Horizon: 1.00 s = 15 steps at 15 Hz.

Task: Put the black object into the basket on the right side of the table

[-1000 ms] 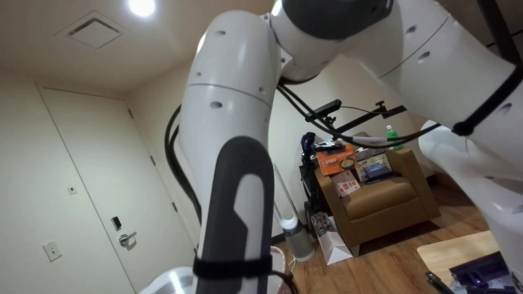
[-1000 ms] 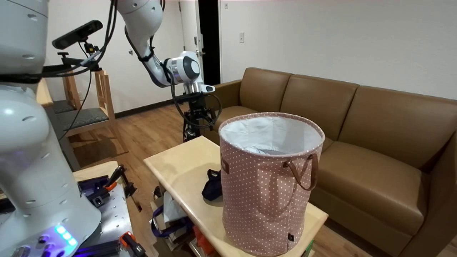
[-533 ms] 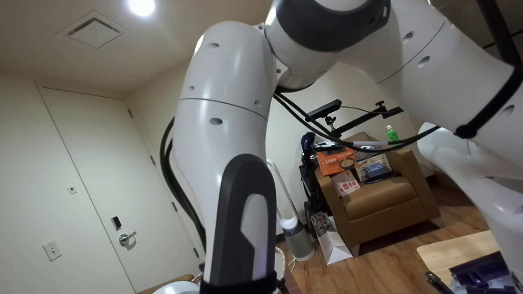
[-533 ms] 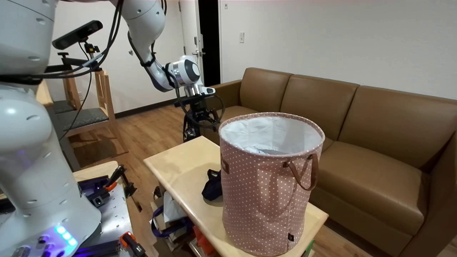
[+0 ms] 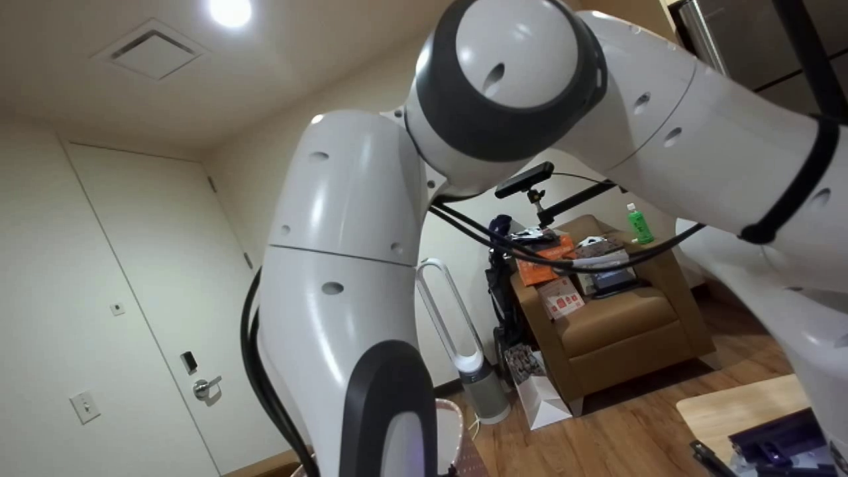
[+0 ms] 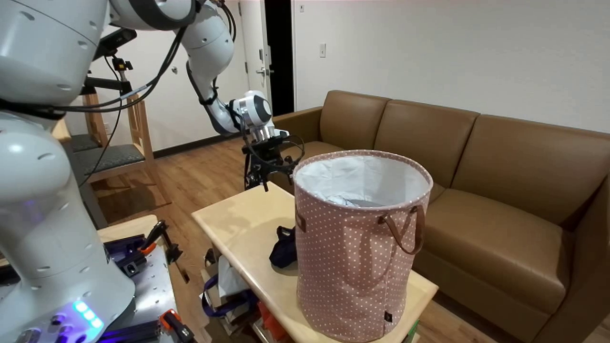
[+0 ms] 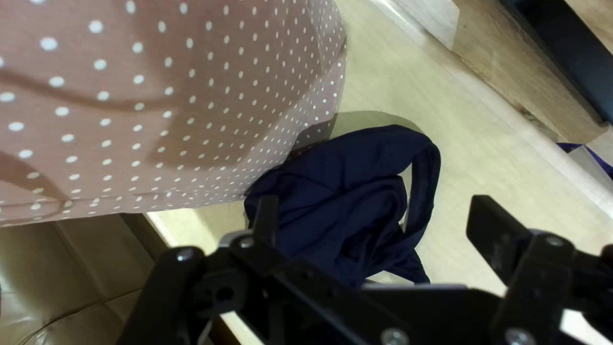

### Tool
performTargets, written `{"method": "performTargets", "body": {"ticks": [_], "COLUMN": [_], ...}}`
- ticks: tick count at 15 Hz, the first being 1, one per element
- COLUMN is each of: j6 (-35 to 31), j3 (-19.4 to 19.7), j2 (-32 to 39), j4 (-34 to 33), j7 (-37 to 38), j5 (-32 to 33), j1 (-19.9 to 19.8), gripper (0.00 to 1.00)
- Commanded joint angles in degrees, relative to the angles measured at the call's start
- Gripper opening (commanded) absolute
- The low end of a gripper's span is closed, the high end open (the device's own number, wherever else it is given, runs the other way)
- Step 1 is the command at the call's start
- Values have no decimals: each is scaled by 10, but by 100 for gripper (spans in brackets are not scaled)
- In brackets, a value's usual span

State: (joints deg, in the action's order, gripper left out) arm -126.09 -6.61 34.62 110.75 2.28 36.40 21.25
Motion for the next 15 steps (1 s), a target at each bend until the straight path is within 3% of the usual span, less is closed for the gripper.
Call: {"method": "performTargets", "body": {"ticks": [1,4,10,11,14,15], "j6": [-3,41,173,129,156,117], "j3": [6,3,0,-6,-4,-8], "j2": [-5,65,239,189,239,238], "j4": [9,-69,-267,-196,-254,-249], "j7": [9,-44,-201,-144,-178,-170], "j5": [33,85,90,89,88,92], "j1": [13,28,32,25,26,17], "gripper": [100,100,100,100,100,100]}}
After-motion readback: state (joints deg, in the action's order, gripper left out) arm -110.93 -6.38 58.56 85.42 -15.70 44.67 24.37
